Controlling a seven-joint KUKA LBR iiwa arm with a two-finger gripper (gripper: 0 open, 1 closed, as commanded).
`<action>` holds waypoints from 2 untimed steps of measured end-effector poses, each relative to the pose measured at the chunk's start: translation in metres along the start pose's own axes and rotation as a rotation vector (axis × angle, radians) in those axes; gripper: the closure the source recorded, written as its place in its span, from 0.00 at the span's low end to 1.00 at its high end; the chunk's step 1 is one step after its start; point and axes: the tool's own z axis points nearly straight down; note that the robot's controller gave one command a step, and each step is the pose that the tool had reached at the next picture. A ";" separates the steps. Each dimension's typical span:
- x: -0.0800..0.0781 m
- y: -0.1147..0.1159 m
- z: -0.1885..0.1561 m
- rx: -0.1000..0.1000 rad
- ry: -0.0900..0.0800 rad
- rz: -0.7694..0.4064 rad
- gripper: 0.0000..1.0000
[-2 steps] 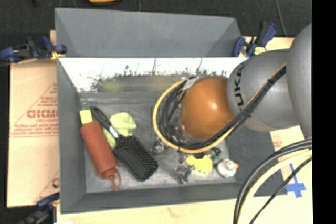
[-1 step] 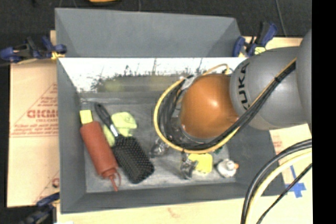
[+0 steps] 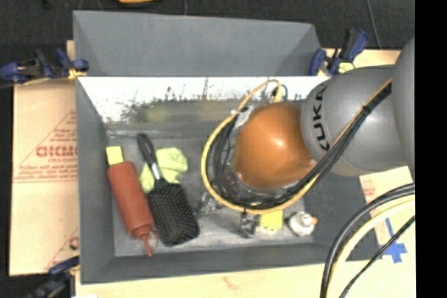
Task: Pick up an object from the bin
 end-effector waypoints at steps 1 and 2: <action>-0.001 -0.062 0.002 -0.003 -0.001 -0.111 0.00; 0.065 -0.062 -0.001 0.002 -0.004 -0.099 0.00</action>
Offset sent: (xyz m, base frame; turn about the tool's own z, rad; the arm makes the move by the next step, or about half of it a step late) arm -0.0012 -0.1134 0.0026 -0.0752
